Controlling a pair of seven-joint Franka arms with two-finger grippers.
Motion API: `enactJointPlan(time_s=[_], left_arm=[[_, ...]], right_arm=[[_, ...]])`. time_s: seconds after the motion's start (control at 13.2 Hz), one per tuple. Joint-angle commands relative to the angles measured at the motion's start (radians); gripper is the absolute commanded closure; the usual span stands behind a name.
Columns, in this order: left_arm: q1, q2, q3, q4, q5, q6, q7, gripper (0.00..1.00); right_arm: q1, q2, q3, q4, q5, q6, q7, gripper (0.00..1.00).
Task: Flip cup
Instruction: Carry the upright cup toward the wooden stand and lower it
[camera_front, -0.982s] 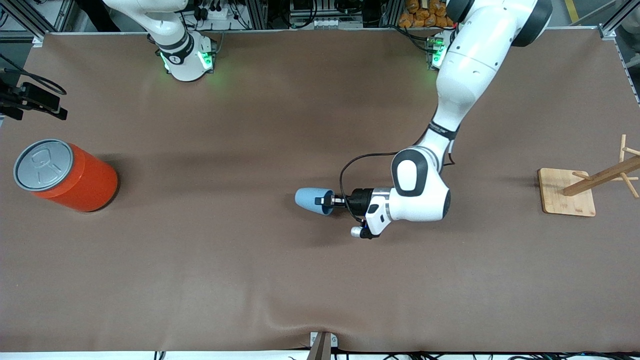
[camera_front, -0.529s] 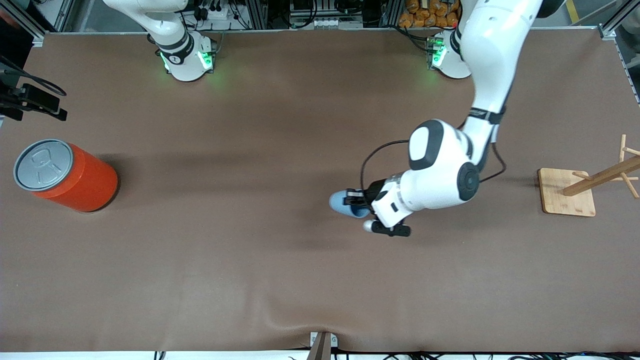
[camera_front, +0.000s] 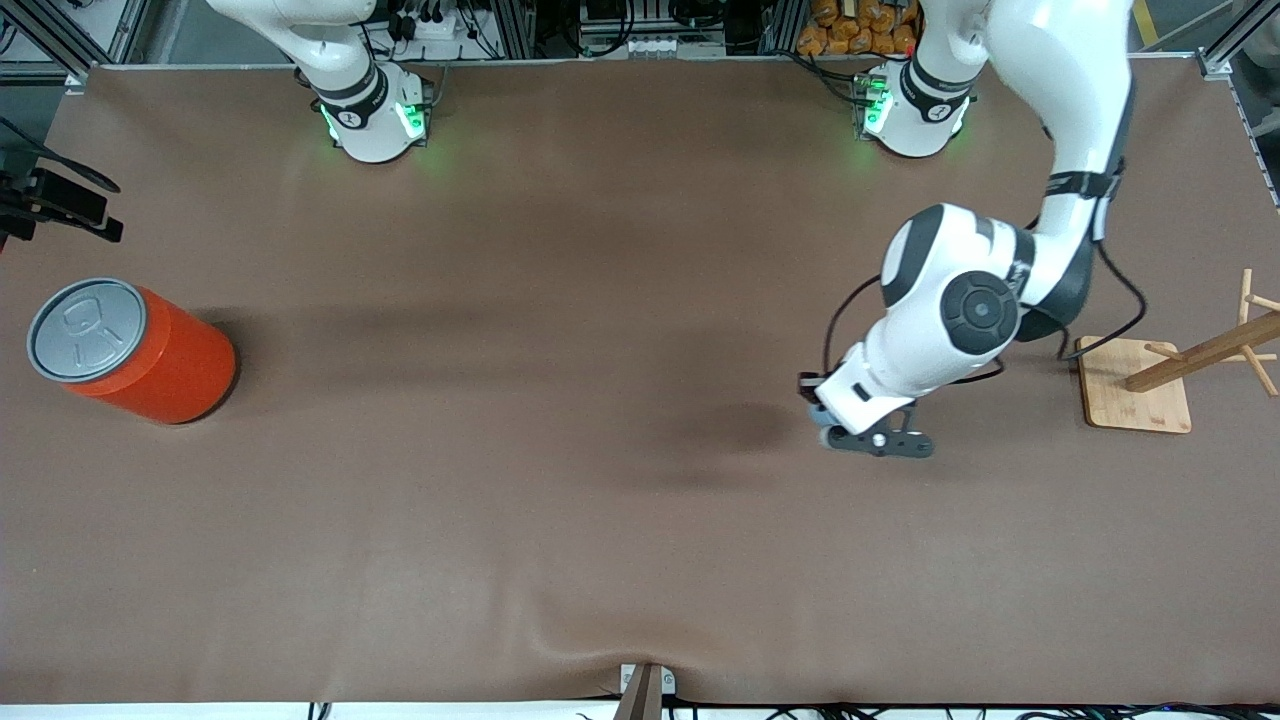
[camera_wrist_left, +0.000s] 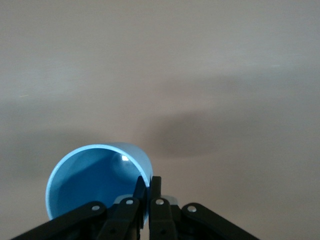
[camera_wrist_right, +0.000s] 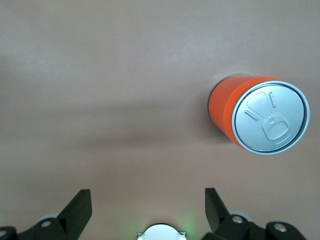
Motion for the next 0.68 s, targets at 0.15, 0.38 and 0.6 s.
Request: enactJointPlan(time_s=[0.15,0.38,0.6], left_arm=[[0.085,-0.16,-0.004,-0.294,0.149,0.123,-0.01,1.0],[0.128,-0.175,-0.006,-0.388,0.18,0.209,0.001,1.0],[0.19,-0.145,-0.01,-0.399,0.223,0.263,0.005,1.0]], right_arm=[[-0.013,0.002,0.011,0.006,0.004,-0.004,-0.008,0.0],[-0.01,0.002,0.011,0.008,0.005,-0.004,-0.008,0.0],[-0.011,0.002,0.011,0.006,0.005,-0.007,-0.008,0.0]])
